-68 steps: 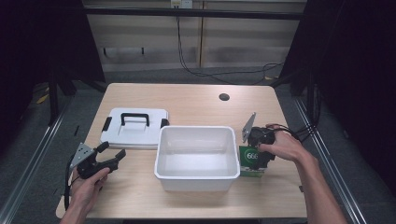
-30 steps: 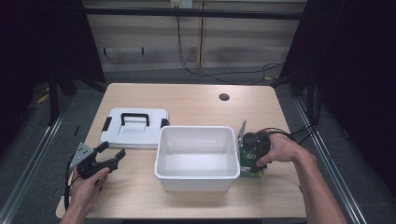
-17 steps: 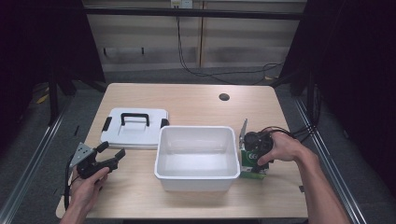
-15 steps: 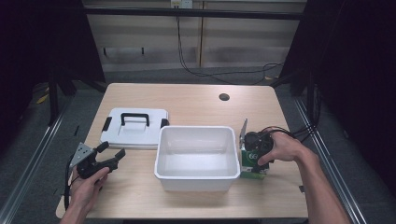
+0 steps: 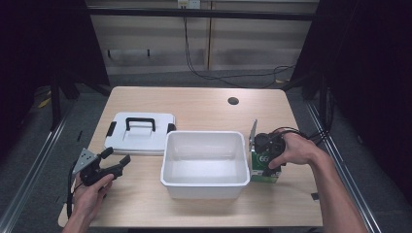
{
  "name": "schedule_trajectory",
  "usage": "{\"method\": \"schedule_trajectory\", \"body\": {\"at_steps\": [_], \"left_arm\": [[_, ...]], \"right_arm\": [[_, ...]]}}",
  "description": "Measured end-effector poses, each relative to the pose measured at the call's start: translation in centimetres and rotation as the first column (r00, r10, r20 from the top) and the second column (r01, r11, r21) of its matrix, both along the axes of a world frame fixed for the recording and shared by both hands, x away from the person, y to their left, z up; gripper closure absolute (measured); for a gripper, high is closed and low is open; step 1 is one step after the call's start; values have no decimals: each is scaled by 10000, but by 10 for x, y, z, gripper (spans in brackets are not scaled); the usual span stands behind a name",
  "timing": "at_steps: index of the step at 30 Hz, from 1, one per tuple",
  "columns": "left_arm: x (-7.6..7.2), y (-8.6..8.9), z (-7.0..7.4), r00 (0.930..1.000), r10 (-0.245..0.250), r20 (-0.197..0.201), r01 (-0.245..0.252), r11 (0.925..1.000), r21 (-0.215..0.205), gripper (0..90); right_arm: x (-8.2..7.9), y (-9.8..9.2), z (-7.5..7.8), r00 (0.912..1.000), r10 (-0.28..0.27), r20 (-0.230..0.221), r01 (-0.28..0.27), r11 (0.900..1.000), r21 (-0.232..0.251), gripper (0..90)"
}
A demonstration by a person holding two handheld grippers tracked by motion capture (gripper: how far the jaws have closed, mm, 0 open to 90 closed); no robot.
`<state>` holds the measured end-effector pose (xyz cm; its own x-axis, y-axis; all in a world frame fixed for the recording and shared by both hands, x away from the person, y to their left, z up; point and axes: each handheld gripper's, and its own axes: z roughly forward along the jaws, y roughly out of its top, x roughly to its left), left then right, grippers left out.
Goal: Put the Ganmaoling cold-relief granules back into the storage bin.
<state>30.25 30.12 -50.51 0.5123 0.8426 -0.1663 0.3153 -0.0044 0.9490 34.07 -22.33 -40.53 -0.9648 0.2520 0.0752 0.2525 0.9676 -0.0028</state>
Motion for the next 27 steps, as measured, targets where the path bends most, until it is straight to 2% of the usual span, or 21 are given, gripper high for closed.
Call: {"method": "schedule_trajectory", "body": {"at_steps": [5,6,7,11,16,19,24,27], "left_arm": [[0,0,0,10000,8,14,-8,10000,7,186],[0,0,0,10000,9,11,-9,10000,5,186],[0,0,0,10000,11,11,-11,10000,-1,185],[0,0,0,10000,14,3,-14,10000,9,186],[0,0,0,10000,23,15,-23,10000,12,186],[0,-1,0,10000,10,54,-10,10000,36,186],[0,0,0,10000,12,-9,-12,10000,2,186],[0,0,0,10000,20,30,-20,10000,28,185]], "right_arm": [[-1,-2,7,9999,-33,116,34,9999,-94,163],[-1,-3,9,9998,66,165,-66,10000,-23,163],[-3,-4,12,9997,-153,180,154,9999,-52,163],[-2,-7,17,9996,-65,264,61,9999,123,164],[-3,-6,24,9996,-133,248,130,9999,102,164],[-3,-6,28,9992,-37,409,32,9999,136,164],[-4,-7,40,9983,-183,553,173,9997,188,165],[-4,-9,47,9977,-58,671,38,9996,296,165]]}}
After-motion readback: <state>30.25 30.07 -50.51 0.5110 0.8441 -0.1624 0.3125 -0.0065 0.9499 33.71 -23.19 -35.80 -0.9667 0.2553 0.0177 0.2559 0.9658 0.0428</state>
